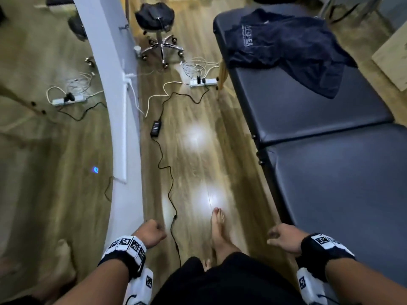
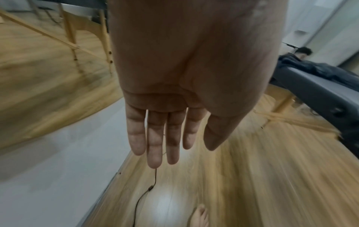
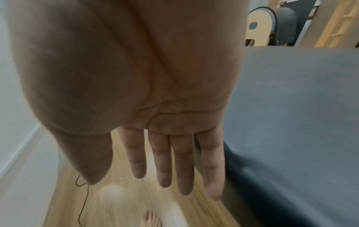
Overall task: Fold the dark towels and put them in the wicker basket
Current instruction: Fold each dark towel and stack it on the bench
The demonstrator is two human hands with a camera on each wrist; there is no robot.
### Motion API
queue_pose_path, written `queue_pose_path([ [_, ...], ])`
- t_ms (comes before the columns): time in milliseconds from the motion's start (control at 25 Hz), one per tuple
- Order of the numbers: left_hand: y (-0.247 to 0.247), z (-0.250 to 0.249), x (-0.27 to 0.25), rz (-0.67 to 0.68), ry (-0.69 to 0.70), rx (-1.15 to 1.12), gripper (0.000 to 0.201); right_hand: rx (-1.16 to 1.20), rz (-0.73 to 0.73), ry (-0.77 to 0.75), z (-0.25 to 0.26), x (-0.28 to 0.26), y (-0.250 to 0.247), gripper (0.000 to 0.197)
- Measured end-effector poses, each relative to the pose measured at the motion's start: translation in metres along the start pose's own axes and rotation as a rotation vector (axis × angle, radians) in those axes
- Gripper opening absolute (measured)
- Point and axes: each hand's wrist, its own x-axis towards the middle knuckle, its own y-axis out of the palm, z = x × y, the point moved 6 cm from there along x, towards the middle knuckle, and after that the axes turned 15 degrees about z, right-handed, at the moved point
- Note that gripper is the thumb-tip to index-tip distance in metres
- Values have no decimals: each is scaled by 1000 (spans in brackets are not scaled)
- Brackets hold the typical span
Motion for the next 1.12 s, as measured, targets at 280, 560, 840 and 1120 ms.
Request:
queue_pose_path([
  [280, -132, -33, 7, -97, -45, -98, 16, -122, -4, -86, 62, 57, -144, 39],
  [560, -249, -45, 39, -177, -82, -257, 10, -155, -30, -116, 133, 102, -268, 41],
  [840, -386, -102, 119, -59, 24, -84, 17, -78, -90, -45, 184, 103, -379, 39],
  [1120, -493, -221, 183, 5, 186, 212, 13, 345, -368, -39, 183, 76, -474, 27],
])
